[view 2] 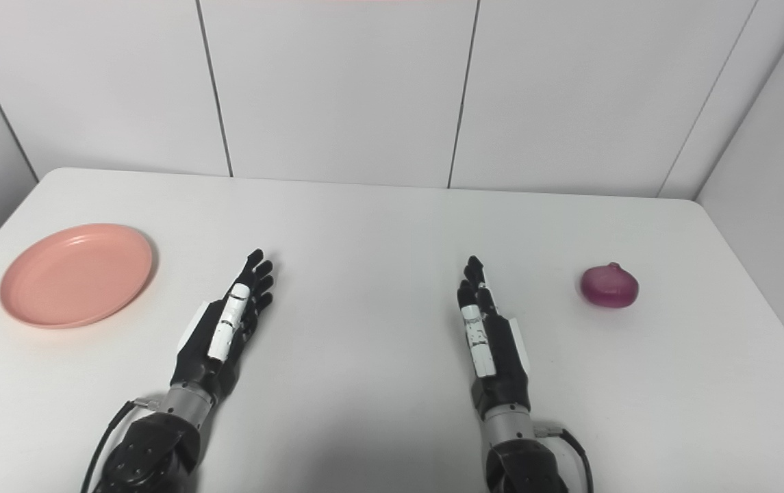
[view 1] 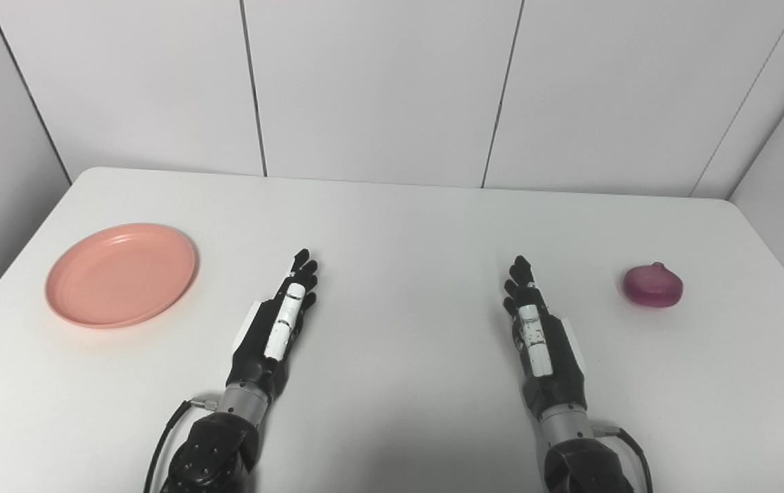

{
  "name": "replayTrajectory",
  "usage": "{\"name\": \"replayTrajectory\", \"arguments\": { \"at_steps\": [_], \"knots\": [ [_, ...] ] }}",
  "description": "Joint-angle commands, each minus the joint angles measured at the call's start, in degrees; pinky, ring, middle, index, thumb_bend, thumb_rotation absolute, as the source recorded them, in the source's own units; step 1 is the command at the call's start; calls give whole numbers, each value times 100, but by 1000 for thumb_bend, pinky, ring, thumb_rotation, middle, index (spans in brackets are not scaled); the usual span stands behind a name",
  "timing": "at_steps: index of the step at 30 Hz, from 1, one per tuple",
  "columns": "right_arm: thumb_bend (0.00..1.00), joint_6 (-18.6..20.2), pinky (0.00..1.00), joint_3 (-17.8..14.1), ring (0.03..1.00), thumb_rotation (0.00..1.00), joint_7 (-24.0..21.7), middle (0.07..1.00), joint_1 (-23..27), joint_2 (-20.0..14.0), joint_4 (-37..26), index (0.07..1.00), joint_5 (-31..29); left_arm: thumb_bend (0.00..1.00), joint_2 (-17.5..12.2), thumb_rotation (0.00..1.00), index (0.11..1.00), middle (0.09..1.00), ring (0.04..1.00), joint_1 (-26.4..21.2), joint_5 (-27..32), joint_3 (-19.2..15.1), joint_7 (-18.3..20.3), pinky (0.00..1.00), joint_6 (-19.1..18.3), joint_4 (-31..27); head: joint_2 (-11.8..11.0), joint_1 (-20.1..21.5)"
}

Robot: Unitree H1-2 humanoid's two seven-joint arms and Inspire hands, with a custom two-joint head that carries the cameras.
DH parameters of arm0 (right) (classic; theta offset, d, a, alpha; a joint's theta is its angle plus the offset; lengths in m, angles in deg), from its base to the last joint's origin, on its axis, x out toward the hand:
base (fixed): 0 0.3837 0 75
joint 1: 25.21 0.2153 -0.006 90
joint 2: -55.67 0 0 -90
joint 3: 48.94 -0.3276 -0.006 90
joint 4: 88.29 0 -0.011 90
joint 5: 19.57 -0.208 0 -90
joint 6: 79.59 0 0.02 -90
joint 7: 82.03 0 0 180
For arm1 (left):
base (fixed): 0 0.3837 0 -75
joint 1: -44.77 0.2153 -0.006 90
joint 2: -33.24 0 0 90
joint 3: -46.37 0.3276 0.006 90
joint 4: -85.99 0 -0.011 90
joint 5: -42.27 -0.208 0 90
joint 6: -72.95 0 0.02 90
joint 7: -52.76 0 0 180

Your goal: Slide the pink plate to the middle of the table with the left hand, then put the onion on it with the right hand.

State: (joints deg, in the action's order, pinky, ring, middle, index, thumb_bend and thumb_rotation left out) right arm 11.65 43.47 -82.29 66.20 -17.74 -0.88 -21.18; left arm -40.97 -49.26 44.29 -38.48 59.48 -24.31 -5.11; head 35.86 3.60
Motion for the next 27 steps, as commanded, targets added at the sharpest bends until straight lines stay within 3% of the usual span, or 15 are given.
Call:
{"name": "replayTrajectory", "arguments": {
  "at_steps": [1,27],
  "knots": [
    [639,-12,1000,-3,1000,918,-25,1000,227,18,-143,1000,-2,525,-2,1000,1000,1000,1000,-181,-23,11,-6,1000,24,-62,-6,-2],
    [650,-31,1000,-14,1000,910,-30,1000,225,20,-127,1000,-35,527,-21,1000,1000,1000,1000,-182,14,3,42,1000,95,-5,-12,-10]
  ]
}}
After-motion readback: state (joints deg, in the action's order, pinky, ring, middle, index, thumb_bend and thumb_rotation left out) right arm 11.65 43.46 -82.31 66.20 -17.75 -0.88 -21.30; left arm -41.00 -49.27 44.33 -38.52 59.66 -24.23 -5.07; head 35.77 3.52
